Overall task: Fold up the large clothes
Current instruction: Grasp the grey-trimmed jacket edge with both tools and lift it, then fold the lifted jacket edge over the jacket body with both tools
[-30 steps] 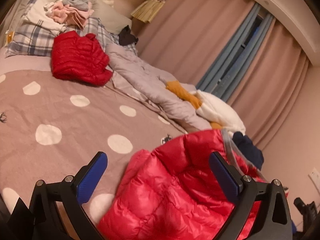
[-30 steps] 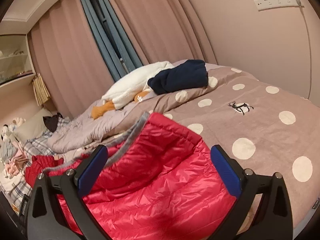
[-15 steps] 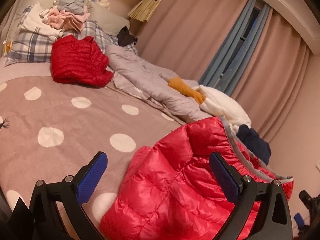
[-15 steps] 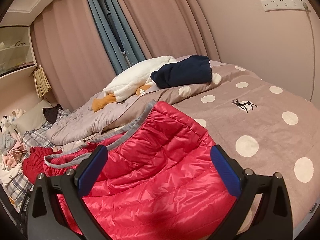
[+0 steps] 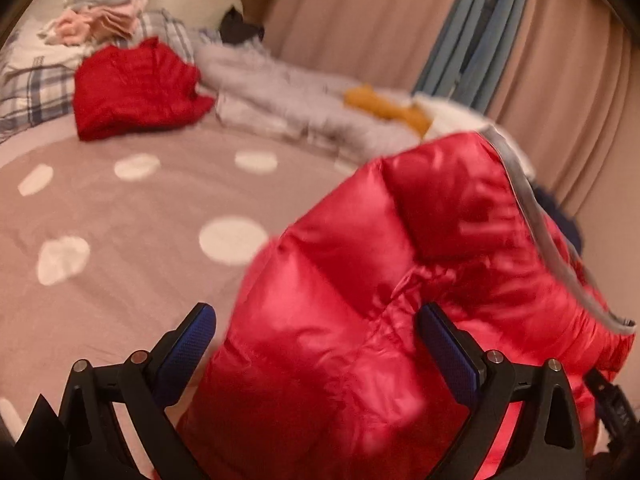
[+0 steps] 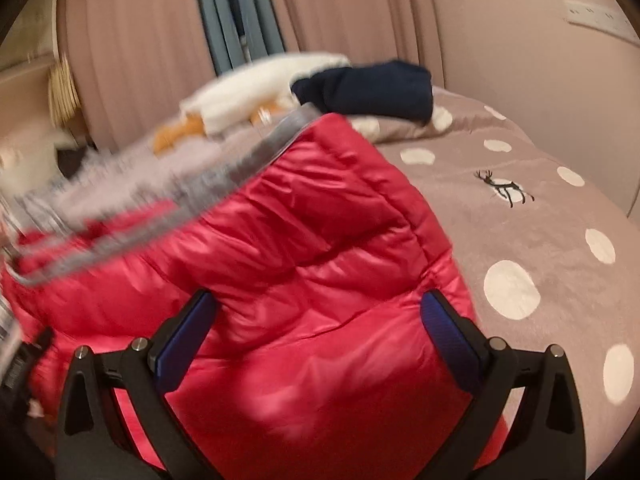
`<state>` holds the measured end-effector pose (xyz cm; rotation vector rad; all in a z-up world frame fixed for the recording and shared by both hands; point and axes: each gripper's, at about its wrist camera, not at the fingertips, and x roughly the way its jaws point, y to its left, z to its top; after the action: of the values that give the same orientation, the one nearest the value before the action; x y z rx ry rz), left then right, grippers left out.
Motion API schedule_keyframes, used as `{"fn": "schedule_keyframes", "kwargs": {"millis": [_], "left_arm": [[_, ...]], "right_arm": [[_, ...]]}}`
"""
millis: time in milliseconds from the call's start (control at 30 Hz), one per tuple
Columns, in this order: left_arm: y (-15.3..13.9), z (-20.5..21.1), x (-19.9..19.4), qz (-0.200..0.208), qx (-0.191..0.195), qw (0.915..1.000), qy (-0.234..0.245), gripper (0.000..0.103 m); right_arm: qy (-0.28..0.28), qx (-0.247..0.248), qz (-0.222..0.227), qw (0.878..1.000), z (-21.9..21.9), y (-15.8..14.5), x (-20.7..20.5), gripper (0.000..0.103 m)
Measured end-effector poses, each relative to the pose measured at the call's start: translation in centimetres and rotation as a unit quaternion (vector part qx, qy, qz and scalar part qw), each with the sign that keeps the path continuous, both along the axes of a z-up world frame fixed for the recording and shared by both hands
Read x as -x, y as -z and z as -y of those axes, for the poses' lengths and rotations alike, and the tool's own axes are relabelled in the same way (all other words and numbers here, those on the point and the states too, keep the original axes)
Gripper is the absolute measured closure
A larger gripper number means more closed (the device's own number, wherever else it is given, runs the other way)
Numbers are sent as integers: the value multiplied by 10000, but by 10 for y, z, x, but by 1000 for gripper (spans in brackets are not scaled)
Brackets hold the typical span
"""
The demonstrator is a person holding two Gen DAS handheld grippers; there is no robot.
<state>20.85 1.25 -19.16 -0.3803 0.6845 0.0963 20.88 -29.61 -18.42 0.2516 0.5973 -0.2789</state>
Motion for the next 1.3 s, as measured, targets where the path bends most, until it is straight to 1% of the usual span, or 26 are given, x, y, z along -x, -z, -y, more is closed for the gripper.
{"fn": "schedule_keyframes", "kwargs": {"millis": [33,67,100,167,233,267,367,500,533,600,700,733,767,800,867,900,933,1000,1033,1133,1200,1233,1300], "left_arm": [[11,5,-7,-134,-25,9999,82,3],[18,8,-9,-129,-64,9998,135,1],[23,11,-10,-47,-137,9998,143,1],[29,15,-9,94,-319,9994,30,0],[31,21,-9,72,-484,9988,2,0],[31,21,-10,45,-499,9987,7,0],[34,18,-10,9,-347,9994,50,0],[26,8,-2,-149,-173,9997,24,0],[24,4,3,-165,-90,9998,-35,0],[21,-12,16,-191,331,9991,-205,0],[21,-38,35,-316,1091,9927,-395,0],[21,-41,41,-331,1198,9913,-426,0],[21,-45,49,-388,1194,9908,-511,0],[21,-46,55,-469,1026,9919,-589,0],[22,-46,66,-450,736,9938,-700,0],[25,-46,70,-452,764,9934,-721,0],[28,-47,72,-510,894,9924,-675,0],[38,-46,74,-715,1292,9884,-351,0],[42,-44,78,-728,1459,9863,-258,0],[42,-42,92,-656,1594,9847,-266,0],[43,-39,96,-643,1943,9788,-67,0],[44,-36,97,-684,2193,9732,116,0],[46,-30,97,-696,2723,9583,527,0]], "right_arm": [[-48,31,-179,9998,1,13,-10,0],[-103,-8,-370,9993,4,30,-22,0],[-90,-29,-312,9995,5,40,-26,0],[-9,26,-98,9999,4,45,-26,0],[28,199,-89,9998,0,47,-26,0],[29,220,-102,9997,0,49,-26,0],[0,110,-116,9999,4,50,-27,0],[37,216,-142,9997,0,48,-24,0],[58,251,-175,9995,-3,45,-21,0],[40,290,-173,9994,-6,38,-12,0],[-77,283,-140,9995,-12,26,5,0],[-175,242,-70,9995,-14,21,12,0],[-344,164,41,9993,-18,16,21,0],[-443,120,118,9989,-21,12,28,0],[-621,84,271,9977,-32,3,38,0],[-720,76,317,9969,-37,1,41,0],[-788,65,289,9965,-42,1,42,0],[-837,66,159,9963,-50,4,41,0],[-885,81,87,9960,-53,7,40,0],[-923,192,-161,9954,-61,17,36,0],[-943,216,-189,9951,-63,17,37,0],[-947,199,-204,9951,-63,17,36,0],[-984,77,-214,9949,-63,19,36,0]]}}
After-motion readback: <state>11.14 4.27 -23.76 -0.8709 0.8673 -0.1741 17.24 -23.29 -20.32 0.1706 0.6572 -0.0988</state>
